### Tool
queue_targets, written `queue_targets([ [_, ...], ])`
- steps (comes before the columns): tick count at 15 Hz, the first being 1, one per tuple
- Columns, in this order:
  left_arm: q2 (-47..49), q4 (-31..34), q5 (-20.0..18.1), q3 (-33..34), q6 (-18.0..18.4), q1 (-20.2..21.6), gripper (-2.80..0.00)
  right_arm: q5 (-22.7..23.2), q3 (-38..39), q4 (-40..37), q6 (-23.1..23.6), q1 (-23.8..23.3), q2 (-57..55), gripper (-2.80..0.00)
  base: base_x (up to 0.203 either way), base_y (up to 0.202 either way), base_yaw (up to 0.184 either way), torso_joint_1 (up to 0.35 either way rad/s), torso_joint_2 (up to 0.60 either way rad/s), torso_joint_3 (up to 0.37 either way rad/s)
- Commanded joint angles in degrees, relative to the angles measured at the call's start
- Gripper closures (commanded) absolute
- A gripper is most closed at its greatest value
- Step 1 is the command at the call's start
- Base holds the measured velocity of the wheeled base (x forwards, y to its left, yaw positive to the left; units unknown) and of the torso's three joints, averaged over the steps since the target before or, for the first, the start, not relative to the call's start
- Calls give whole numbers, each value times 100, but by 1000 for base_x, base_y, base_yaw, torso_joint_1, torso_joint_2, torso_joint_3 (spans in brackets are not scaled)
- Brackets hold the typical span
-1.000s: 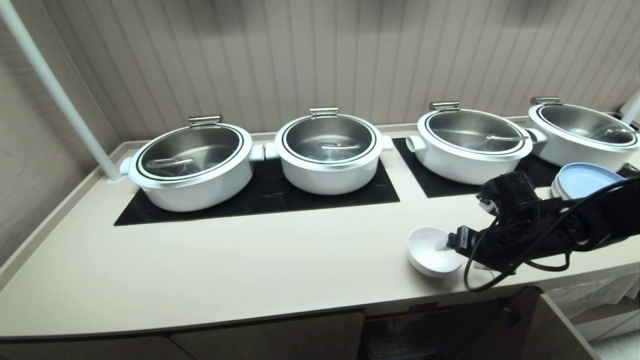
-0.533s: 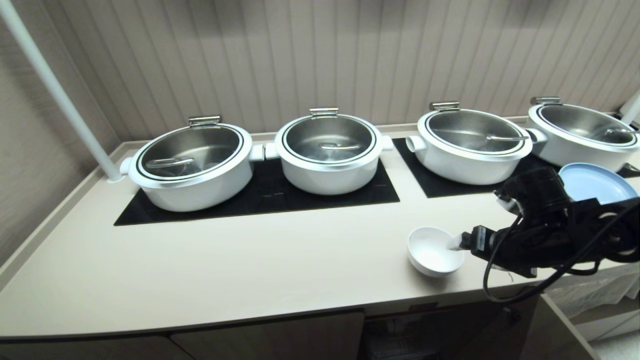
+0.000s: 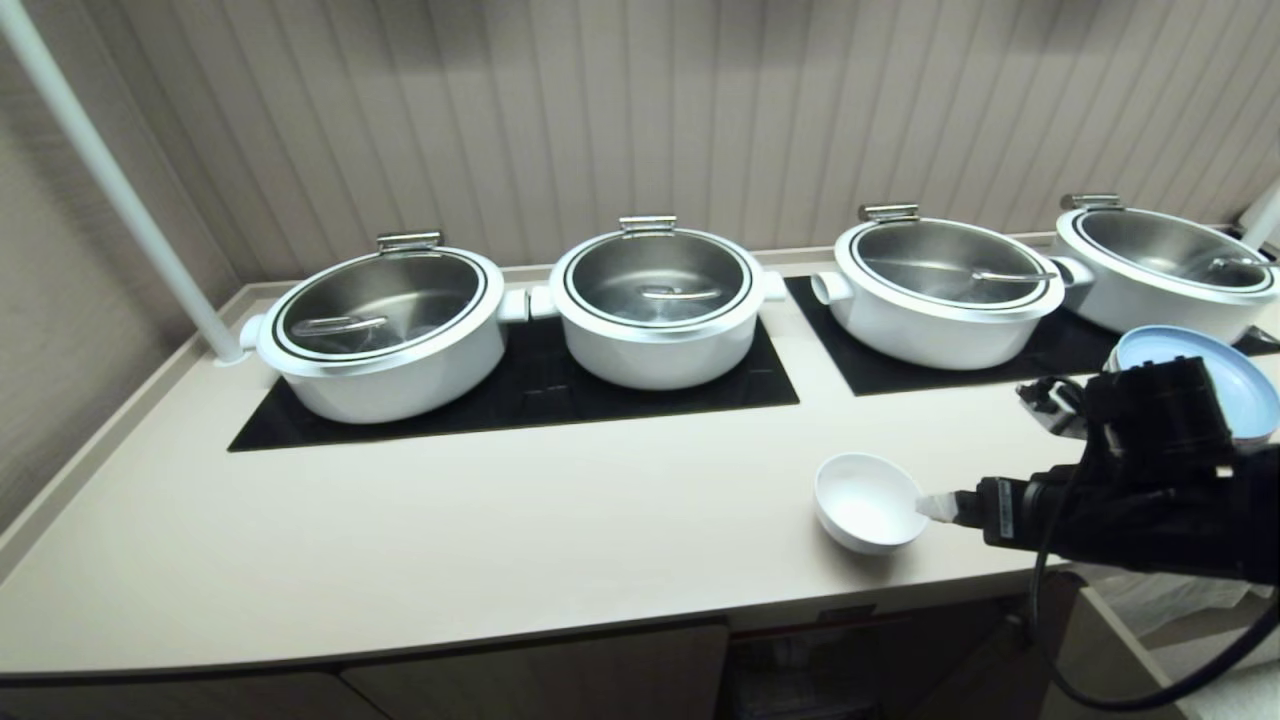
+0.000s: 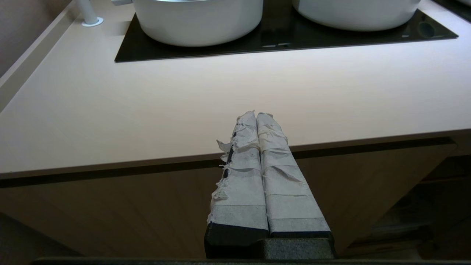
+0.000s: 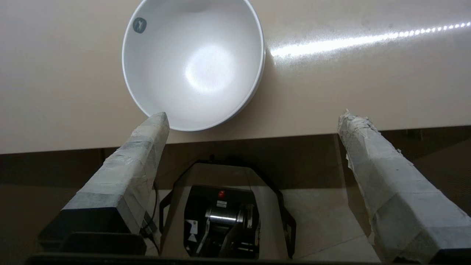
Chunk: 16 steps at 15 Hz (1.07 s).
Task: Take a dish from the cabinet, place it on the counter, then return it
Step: Place it on the table, then pick up the bowl from the table
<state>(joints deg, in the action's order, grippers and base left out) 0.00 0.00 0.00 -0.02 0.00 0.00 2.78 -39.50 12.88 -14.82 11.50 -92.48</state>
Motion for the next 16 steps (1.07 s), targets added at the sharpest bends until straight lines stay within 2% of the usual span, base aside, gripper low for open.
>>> queue_targets([
  [1, 0, 0, 0, 2, 0, 0, 0, 3, 181, 218, 88, -51, 206, 0, 0, 0, 0, 0, 0, 0],
  [4, 0, 0, 0, 2, 0, 0, 0, 15, 537, 836, 359, -267, 396, 0, 0, 0, 0, 0, 0, 0],
  [9, 0, 0, 0, 0, 0, 0, 0, 7, 1223, 2321, 588, -400, 758, 0, 0, 0, 0, 0, 0, 0],
  [10, 0, 0, 0, -4, 0, 0, 0, 4, 1263, 2470, 706, -492, 806, 0, 0, 0, 0, 0, 0, 0],
  [13, 0, 0, 0, 2, 0, 0, 0, 35, 1541, 2877, 1535, -937, 983, 0, 0, 0, 0, 0, 0, 0],
  [16, 0, 0, 0, -2, 0, 0, 0, 47, 2116, 3191, 1675, -993, 1380, 0, 0, 0, 0, 0, 0, 0],
])
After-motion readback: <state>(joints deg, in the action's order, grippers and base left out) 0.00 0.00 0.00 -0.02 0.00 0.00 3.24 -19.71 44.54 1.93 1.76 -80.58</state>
